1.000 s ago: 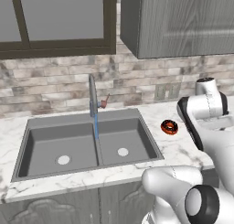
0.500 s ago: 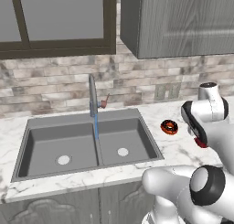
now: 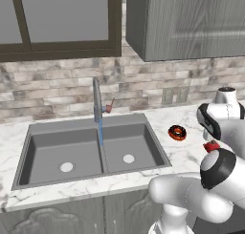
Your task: Turn on the sink faucet. Then move the onion from the counter to the sink. Turn off the sink. Move the vegetable from the sink to the pot next to the stove. Finally move the pot to the rear right burner.
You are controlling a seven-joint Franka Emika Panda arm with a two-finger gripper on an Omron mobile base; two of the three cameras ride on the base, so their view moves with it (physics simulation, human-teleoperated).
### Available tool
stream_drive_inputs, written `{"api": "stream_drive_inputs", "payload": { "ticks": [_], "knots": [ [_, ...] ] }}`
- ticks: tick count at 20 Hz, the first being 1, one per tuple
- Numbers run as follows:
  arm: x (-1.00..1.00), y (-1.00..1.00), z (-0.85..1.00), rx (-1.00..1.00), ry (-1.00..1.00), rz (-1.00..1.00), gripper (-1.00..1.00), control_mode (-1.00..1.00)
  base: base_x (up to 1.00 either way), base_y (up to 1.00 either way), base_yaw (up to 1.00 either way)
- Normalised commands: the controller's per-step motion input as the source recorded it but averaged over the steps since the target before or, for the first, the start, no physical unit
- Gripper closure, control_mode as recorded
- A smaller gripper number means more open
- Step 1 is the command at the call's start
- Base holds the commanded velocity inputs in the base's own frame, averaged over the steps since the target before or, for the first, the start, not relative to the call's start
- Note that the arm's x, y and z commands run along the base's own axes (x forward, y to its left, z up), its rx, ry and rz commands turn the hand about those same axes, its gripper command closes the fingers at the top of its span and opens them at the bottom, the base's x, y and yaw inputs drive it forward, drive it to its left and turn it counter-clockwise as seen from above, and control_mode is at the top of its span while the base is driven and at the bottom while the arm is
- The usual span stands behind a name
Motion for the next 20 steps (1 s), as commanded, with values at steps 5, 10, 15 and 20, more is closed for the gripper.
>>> {"api": "stream_drive_inputs", "payload": {
  "ticks": [5, 10, 15, 20],
  "knots": [
    [0.10, -0.16, -0.23, 0.00, 0.10, 0.05, -1.00, -1.00, 0.00, 0.00, 0.00],
    [0.25, 0.00, -0.25, 0.00, 0.11, 0.11, -1.00, -1.00, 0.00, 0.00, 0.00],
    [0.22, 0.00, -0.16, 0.00, 0.08, 0.12, -1.00, -1.00, 0.00, 0.00, 0.00],
    [0.13, 0.00, -0.16, 0.00, 0.06, 0.11, -1.00, -1.00, 0.00, 0.00, 0.00]
  ]
}}
